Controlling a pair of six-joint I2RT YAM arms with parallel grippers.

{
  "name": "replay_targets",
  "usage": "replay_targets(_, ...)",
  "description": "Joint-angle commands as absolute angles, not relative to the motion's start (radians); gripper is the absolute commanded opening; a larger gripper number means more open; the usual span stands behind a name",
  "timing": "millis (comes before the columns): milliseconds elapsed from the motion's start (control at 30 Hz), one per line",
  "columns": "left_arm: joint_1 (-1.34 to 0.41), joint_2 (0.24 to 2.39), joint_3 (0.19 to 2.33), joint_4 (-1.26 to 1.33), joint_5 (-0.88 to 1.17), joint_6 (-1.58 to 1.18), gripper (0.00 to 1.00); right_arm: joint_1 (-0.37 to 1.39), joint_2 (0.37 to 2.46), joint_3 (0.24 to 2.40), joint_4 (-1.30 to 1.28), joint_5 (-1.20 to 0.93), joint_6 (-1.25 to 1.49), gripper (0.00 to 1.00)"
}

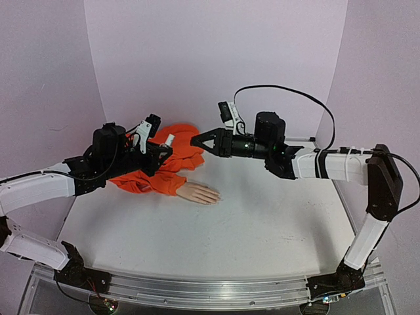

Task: Paint the nails

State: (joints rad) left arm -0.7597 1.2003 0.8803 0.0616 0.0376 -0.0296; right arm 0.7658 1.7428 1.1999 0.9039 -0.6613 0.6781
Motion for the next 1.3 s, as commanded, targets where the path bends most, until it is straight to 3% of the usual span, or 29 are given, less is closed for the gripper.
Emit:
replay_targets(0, -0.772, 1.186, 0.884, 0.121, -0.196, 0.031, 0.00, 0.820, 1.777, 1.319, 0.909, -0.481, 0.843, 0.73)
replay_targets(367, -0.775, 1.179, 0.860, 0.120, -0.176, 0.009, 0.00, 0.882, 1.958, 1.567, 0.790, -0.353, 0.905, 0.67)
replay_targets(533, -0.775, 1.181, 0.859, 0.120, -0.159, -0.028, 0.00, 0.893, 2.013, 1.626, 0.767, -0.342, 0.911, 0.59)
replay_targets(967, -0.776, 1.185, 0.869, 0.120, -0.141, -0.048, 0.00, 0.913, 2.066, 1.676, 0.761, -0.378, 0.908, 0.27)
replay_targets(1100, -0.776, 1.186, 0.878, 0.120, -0.108, -0.073, 0.00, 0.913, 2.034, 1.640, 0.769, -0.386, 0.874, 0.10)
replay_targets(1200, -0.772, 1.183, 0.886, 0.120, -0.028, -0.104, 0.00, 0.907, 1.992, 1.590, 0.785, -0.422, 0.821, 0.04)
replay_targets(1267, -0.756, 1.186, 0.903, 0.121, 0.137, -0.106, 0.00, 0.890, 1.969, 1.555, 0.825, -0.514, 0.770, 0.00)
